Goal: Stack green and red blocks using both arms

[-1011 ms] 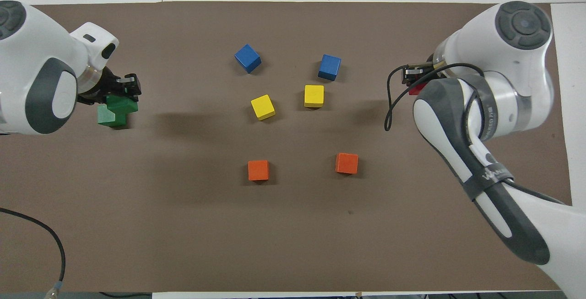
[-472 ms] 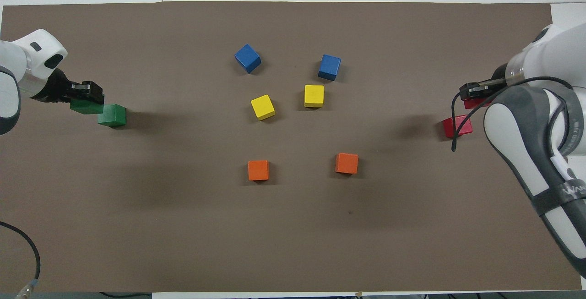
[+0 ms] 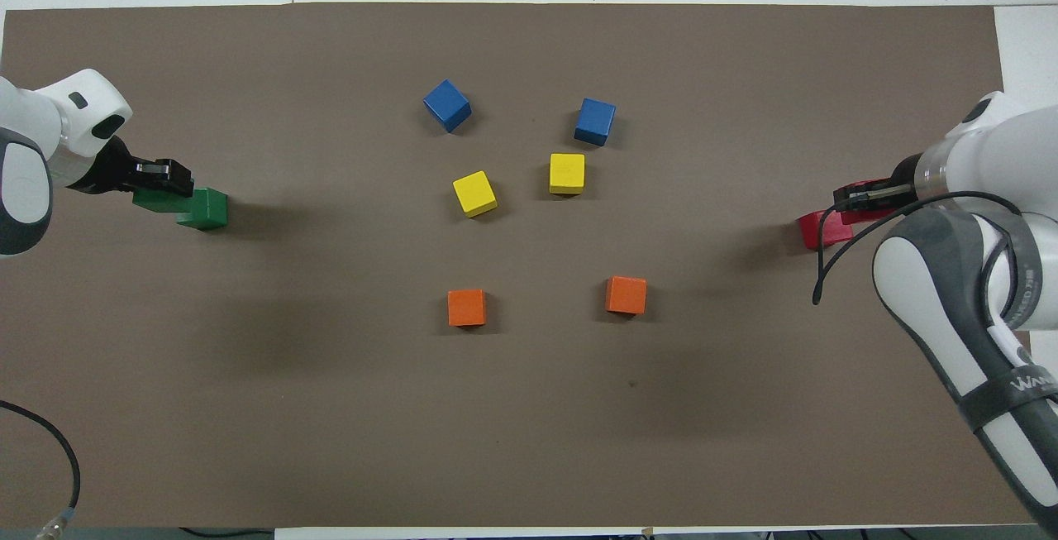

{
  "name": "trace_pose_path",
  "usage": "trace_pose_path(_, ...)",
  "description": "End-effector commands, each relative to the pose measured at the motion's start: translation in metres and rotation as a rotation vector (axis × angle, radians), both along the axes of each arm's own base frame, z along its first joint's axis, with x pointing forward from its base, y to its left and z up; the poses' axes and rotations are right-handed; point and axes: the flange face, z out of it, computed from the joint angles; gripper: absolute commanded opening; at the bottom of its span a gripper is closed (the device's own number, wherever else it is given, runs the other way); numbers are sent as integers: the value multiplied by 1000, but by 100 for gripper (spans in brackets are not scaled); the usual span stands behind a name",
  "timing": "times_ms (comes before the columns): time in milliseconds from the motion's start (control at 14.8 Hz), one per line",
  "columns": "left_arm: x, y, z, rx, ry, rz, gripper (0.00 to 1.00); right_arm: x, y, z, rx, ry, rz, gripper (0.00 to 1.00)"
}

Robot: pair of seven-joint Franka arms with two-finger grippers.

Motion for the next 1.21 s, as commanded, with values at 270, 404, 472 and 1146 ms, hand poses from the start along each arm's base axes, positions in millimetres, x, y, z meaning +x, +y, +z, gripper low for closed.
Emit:
trace_pose_path(270, -10, 2, -9, -4, -24, 94, 0, -23, -23, -29, -21, -63, 44, 0)
trace_pose_path(404, -11, 3, -9, -4, -23, 99, 0, -22, -24, -37, -20, -57, 45, 0)
trace_pose_path(472, -11, 2, -9, -4, -23, 116, 0, -21, -19, -38, -20, -56, 52, 0)
trace_pose_path(1146, -14, -3, -23, -1, -24, 129, 0, -19, -12, -54, -15, -3, 76, 0)
